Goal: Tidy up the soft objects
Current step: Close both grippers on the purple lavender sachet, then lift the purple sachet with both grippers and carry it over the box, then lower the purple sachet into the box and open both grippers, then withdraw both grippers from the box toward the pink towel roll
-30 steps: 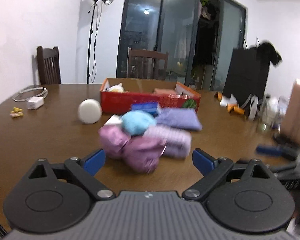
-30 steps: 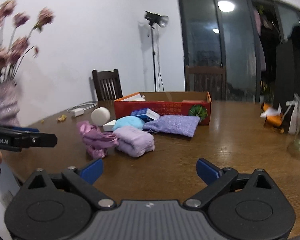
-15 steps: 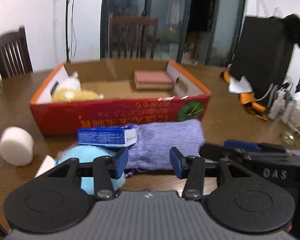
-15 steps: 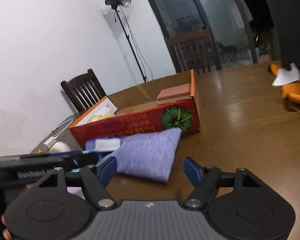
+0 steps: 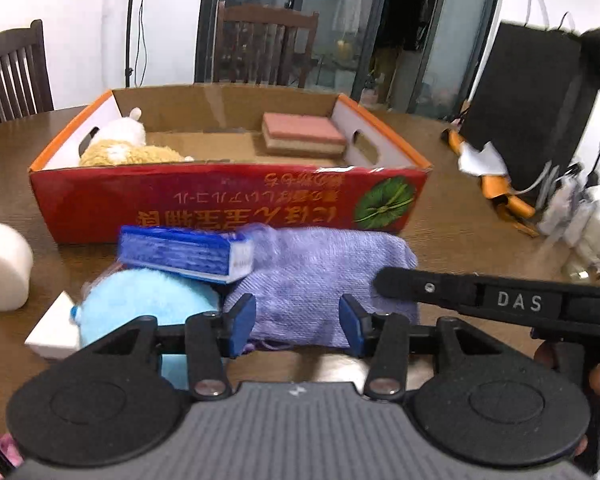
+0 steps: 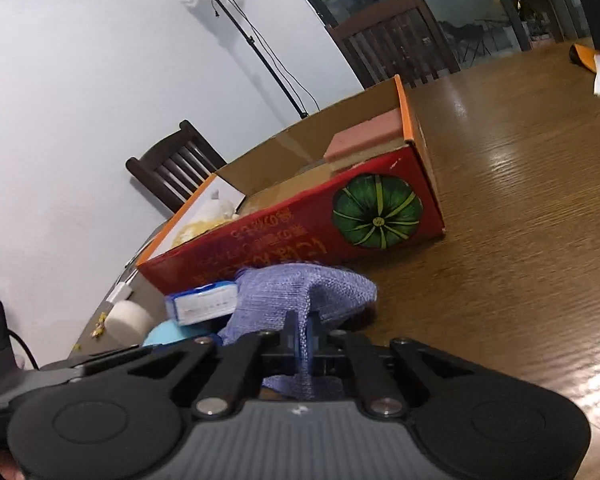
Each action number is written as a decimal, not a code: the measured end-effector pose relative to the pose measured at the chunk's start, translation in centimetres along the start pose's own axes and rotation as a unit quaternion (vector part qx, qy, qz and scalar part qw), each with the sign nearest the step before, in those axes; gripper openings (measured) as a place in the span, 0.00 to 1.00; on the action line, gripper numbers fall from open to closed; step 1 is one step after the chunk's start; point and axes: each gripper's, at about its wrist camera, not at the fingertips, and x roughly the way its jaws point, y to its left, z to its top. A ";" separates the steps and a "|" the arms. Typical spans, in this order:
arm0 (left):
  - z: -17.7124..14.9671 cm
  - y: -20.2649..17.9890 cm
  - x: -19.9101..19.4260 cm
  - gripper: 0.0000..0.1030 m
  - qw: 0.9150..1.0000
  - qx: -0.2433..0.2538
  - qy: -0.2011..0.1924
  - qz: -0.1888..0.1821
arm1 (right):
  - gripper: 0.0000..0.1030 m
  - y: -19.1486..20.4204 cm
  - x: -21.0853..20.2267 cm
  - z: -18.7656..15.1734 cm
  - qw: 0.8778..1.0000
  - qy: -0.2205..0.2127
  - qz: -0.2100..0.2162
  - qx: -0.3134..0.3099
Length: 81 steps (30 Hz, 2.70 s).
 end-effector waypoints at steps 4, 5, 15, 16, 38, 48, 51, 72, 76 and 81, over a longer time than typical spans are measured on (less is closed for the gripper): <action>-1.3 -0.6 -4.5 0.50 1.000 -0.003 -0.022 -0.007 | 0.03 -0.9 -5.4 -2.2 1.000 -0.002 0.011 -0.002; -1.9 -1.0 -5.5 0.52 1.000 -0.003 -0.022 -0.012 | 0.03 -1.3 -6.8 -2.9 1.000 0.001 0.011 -0.002; -5.7 -9.0 -3.1 0.62 0.999 0.011 0.006 -0.038 | 0.18 -3.7 -12.4 -5.4 0.995 -0.016 -0.097 -0.030; -5.8 -9.1 -2.5 0.59 0.999 0.004 0.012 -0.036 | 0.18 -3.4 -12.2 -5.5 0.994 -0.018 -0.098 -0.035; 4.6 -3.7 -6.0 0.08 0.992 0.003 -0.083 -0.100 | 0.09 2.3 -8.2 1.6 0.990 -0.079 -0.048 -0.109; 18.4 8.9 6.2 0.08 1.000 -0.024 -0.019 -0.002 | 0.09 5.4 9.8 16.6 0.994 -0.008 -0.028 -0.101; 19.9 11.9 9.9 0.10 0.997 -0.023 0.000 0.070 | 0.09 6.2 16.1 18.6 0.995 0.030 -0.040 -0.092; 12.5 13.0 -7.0 0.74 0.989 0.056 -0.115 0.074 | 0.66 9.2 7.8 16.0 0.984 0.035 -0.072 -0.160; 6.6 11.7 -13.8 0.83 0.982 0.064 -0.163 0.065 | 0.67 10.4 0.0 11.5 0.979 0.010 -0.072 -0.192; -0.7 10.7 -17.3 0.88 0.980 0.036 -0.172 0.095 | 0.77 12.4 -5.9 4.3 0.970 -0.018 -0.065 -0.232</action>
